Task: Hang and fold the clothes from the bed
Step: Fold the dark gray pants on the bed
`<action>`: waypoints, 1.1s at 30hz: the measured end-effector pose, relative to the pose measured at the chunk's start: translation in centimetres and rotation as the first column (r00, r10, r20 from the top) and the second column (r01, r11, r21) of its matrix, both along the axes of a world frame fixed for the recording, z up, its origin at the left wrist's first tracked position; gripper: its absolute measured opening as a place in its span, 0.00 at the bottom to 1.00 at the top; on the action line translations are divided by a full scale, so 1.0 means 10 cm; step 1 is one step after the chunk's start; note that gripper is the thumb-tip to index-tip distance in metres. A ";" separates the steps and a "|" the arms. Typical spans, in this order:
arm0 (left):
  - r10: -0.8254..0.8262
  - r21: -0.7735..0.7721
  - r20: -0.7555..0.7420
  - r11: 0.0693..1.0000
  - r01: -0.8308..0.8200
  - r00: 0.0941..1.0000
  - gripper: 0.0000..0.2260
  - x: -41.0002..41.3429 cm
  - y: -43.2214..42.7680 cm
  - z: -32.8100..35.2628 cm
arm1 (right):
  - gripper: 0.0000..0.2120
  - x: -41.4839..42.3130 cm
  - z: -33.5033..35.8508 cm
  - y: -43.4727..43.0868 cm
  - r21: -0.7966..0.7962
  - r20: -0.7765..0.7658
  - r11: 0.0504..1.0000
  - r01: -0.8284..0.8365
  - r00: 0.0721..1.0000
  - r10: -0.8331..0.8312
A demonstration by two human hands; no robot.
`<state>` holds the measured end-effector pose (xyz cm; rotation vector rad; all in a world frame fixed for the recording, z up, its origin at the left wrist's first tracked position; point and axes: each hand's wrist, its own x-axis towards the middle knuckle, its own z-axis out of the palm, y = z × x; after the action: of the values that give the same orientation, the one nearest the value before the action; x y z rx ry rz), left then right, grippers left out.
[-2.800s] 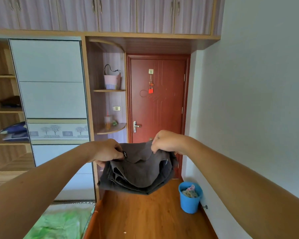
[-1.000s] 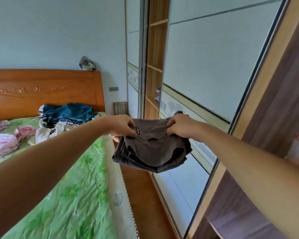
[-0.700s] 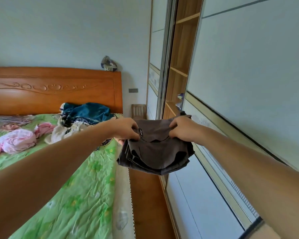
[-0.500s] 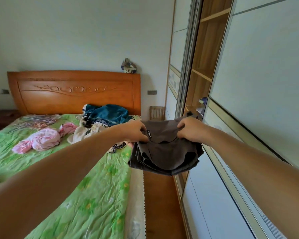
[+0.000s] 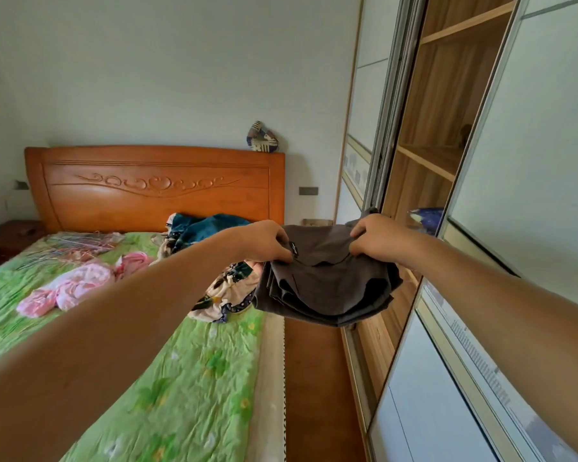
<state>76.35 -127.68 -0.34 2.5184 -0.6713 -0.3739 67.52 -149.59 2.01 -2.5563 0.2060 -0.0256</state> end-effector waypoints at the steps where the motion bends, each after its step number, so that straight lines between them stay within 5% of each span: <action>1: -0.003 -0.001 -0.004 1.000 0.003 1.000 0.12 0.20 -0.05 -0.01 | 0.18 0.20 -0.02 -0.06 -0.002 -0.003 1.000 0.002 1.000 -0.002; 14: -0.075 -0.067 -0.039 0.995 0.072 0.996 0.14 3.07 -1.03 0.48 | 0.21 2.90 0.33 -0.91 0.051 0.061 0.985 0.164 0.984 -0.167; 18: -0.128 -0.095 -0.037 0.988 0.124 0.991 0.14 3.49 -1.50 0.66 | 0.07 3.19 0.52 -1.26 0.056 0.094 0.965 0.258 0.961 -0.262; 22: -0.161 -0.113 -0.033 0.981 0.156 0.986 0.14 3.76 -1.83 0.72 | 0.17 3.36 0.64 -1.55 0.046 0.114 0.958 0.284 0.951 -0.288; 33: -0.264 -0.156 0.048 0.951 0.268 0.963 0.11 4.65 -2.87 1.11 | 0.04 4.08 0.95 -2.46 0.052 0.188 0.889 0.454 0.870 -0.455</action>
<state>122.86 -156.42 10.77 2.2871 -1.0154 -0.3645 108.28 -174.23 11.48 -2.4200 0.7262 -0.4542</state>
